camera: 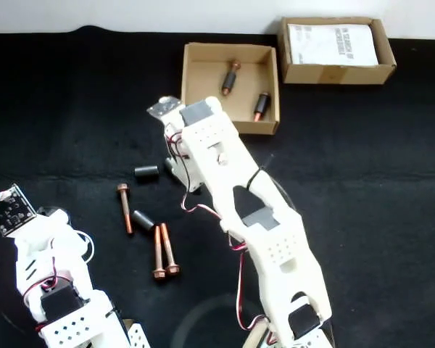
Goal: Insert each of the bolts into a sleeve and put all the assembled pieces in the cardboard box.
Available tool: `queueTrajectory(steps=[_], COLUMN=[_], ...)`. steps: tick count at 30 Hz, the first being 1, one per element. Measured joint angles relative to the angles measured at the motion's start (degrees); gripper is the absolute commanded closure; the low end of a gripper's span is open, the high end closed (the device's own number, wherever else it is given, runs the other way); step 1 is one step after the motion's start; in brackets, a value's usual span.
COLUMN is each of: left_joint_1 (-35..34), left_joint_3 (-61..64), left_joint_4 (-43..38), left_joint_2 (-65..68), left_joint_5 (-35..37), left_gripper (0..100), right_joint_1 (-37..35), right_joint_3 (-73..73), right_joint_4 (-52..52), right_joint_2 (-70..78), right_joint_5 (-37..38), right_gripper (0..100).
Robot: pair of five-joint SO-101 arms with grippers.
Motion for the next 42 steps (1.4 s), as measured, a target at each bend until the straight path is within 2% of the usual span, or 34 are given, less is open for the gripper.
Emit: queueTrajectory(steps=[16, 24, 32, 34, 37, 42], left_joint_1=[0.0, 0.0, 0.0, 0.0, 0.0, 0.0], left_joint_3=[0.0, 0.0, 0.0, 0.0, 0.0, 0.0], left_joint_4=[0.0, 0.0, 0.0, 0.0, 0.0, 0.0], left_joint_2=[0.0, 0.0, 0.0, 0.0, 0.0, 0.0], left_joint_5=[0.0, 0.0, 0.0, 0.0, 0.0, 0.0], left_gripper=[99, 99, 99, 99, 99, 99], right_joint_1=[-4.48, -4.48, -4.48, -4.48, -4.4, -3.96], right_joint_3=[-3.96, -5.45, -14.59, -16.7, -19.69, -23.65], right_joint_4=[-11.78, -13.01, -13.27, -13.19, -13.1, -13.19], right_joint_2=[2.99, 7.3, 14.42, 16.18, 18.11, 19.96], right_joint_5=[1.05, 3.78, 3.78, 3.78, 3.78, 3.78], right_gripper=[77.5, 77.5, 77.9, 83.6, 99.5, 99.2])
